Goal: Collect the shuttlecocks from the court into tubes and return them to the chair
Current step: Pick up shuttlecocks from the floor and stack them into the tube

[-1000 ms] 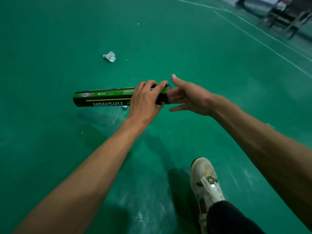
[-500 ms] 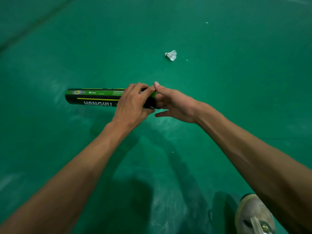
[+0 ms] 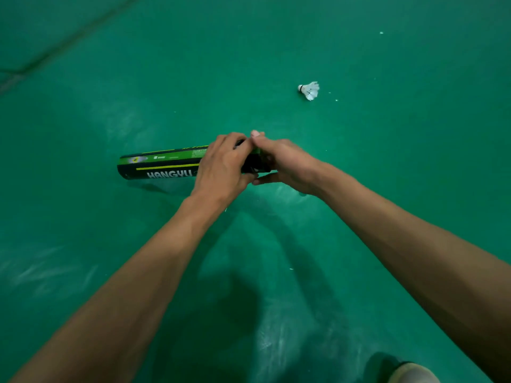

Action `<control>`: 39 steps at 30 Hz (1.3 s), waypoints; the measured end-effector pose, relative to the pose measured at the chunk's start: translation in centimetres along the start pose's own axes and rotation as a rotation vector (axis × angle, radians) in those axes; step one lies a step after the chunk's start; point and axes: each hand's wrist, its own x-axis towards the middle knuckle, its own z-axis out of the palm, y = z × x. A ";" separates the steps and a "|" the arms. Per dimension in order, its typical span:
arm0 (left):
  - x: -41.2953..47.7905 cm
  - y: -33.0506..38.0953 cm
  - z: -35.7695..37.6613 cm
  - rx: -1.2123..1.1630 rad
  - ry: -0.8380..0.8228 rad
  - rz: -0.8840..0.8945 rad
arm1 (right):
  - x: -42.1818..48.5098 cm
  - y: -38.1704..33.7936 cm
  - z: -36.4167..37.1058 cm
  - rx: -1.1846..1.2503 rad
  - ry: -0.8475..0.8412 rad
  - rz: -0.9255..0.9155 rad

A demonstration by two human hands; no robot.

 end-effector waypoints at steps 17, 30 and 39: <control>1.5 -1.9 -3.7 0.351 -0.098 -0.094 | 9.9 12.6 -13.4 -0.918 0.408 0.133; 11.0 5.3 -5.8 0.524 -0.112 -0.256 | 7.0 -4.8 -10.6 0.348 0.150 -0.180; 17.3 9.0 -1.7 0.579 -0.129 0.026 | 5.3 -4.1 -13.3 0.694 -0.024 -0.107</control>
